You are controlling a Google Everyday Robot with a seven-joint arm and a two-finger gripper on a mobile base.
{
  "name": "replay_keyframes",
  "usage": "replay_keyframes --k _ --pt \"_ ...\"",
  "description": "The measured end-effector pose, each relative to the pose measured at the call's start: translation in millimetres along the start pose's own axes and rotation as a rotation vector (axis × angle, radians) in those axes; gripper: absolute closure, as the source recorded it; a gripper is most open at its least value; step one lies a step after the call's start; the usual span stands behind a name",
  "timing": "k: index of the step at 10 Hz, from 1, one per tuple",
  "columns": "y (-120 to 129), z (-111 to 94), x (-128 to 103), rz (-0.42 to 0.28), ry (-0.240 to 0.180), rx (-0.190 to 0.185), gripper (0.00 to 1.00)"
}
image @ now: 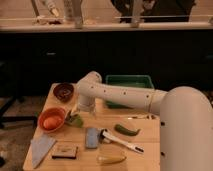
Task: Stack cups on top of each other
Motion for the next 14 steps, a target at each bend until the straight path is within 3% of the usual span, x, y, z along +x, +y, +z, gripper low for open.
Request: replay_keyframes --k 6,7,9,10,12,14 --pt "0.4 -0.1 0.2 0.001 0.000 0.001 0.22" --pt "0.4 -0.2 0.2 0.001 0.001 0.001 0.28" --pt "0.2 -0.3 0.2 0.001 0.001 0.002 0.50" --pt "1.0 -0.1 0.3 0.002 0.000 0.000 0.53" --pt "0.9 -0.2 0.3 0.002 0.000 0.001 0.46" --pt "1.0 0.0 0.3 0.002 0.000 0.000 0.26"
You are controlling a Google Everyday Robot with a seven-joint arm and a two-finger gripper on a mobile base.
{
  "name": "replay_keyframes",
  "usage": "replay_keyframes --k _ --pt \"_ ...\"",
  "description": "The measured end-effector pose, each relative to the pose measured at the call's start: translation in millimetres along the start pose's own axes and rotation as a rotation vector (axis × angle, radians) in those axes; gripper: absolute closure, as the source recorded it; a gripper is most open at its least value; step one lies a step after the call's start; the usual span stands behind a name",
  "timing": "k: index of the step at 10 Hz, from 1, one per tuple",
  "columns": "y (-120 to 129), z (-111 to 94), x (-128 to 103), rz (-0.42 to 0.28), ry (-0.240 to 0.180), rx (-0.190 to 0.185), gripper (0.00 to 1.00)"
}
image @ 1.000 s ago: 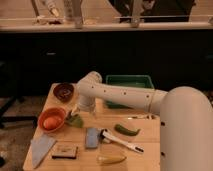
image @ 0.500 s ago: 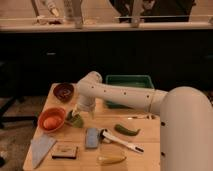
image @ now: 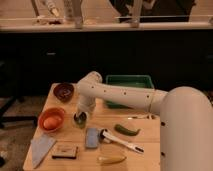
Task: Stack cups on top of each other
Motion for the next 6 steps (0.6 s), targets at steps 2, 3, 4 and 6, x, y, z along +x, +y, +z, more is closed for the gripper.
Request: replay_keyframes --k 2,3,4,6 --pt "-0.3 0.0 0.0 0.000 0.000 0.001 0.20" --pt "-0.3 0.0 0.0 0.000 0.000 0.000 0.20" --pt "-0.4 0.1 -0.1 0.000 0.000 0.000 0.20" --pt "-0.6 0.1 -0.1 -0.001 0.000 0.000 0.20"
